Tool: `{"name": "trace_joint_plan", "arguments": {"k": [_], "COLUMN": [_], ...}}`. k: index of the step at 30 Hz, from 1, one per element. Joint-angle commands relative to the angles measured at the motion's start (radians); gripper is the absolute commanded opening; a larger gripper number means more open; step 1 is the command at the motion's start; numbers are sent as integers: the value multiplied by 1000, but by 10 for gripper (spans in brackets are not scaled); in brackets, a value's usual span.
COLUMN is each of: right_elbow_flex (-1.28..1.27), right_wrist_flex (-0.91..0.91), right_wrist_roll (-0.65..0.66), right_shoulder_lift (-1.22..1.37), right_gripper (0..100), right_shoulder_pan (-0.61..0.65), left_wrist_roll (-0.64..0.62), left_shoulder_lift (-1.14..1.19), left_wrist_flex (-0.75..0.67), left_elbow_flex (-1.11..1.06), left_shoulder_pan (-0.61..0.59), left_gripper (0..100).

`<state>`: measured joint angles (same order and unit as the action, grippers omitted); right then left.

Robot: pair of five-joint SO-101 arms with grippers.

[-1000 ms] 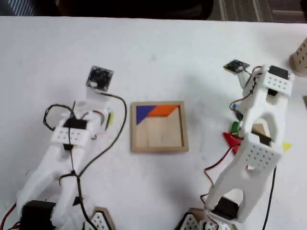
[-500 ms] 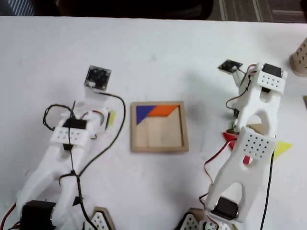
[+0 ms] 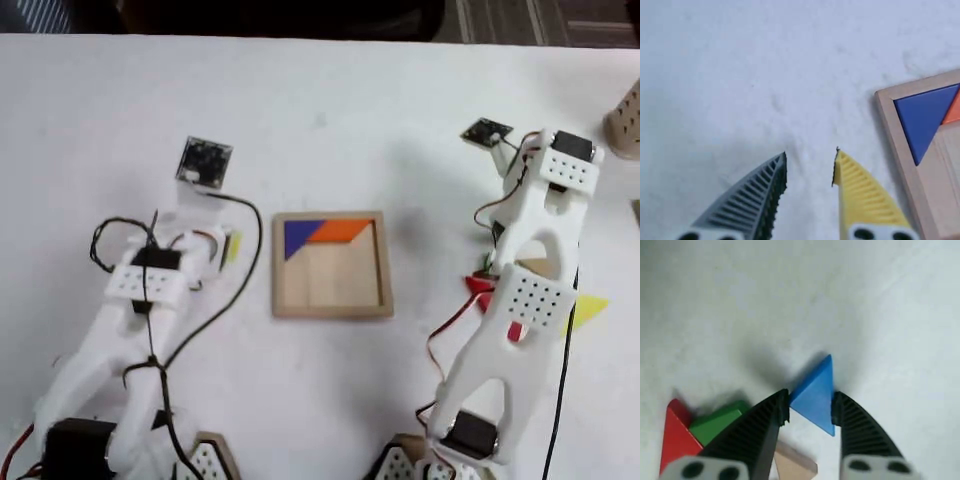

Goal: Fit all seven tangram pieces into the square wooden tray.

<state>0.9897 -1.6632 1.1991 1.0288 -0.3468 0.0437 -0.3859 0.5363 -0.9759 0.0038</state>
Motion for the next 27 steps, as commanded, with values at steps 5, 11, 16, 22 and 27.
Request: {"name": "trace_joint_plan", "arguments": {"k": [5,11,16,22,27], "right_elbow_flex": [40,86,75,35,-166], "right_wrist_flex": [-21,-53,-56,-59,-59], "right_wrist_roll": [-61,-261,-334,-388,-393], "right_shoulder_lift": [-24,-91,-182,-260,-389], "right_gripper": [98,98,98,98,98], "right_shoulder_pan": [-5,-16,-35,-64,-61], "left_wrist_roll": [-5,-5,-5,-5,-5], "left_shoulder_lift": [-41,-41,-41,-41,-41], "left_wrist_flex": [-29,-29,-29,-29,-29], "left_elbow_flex": [5,5,6,6,8], "left_shoulder_pan": [-7,-7,-7,-7,-7], "left_gripper": [185,185,185,185,186]}}
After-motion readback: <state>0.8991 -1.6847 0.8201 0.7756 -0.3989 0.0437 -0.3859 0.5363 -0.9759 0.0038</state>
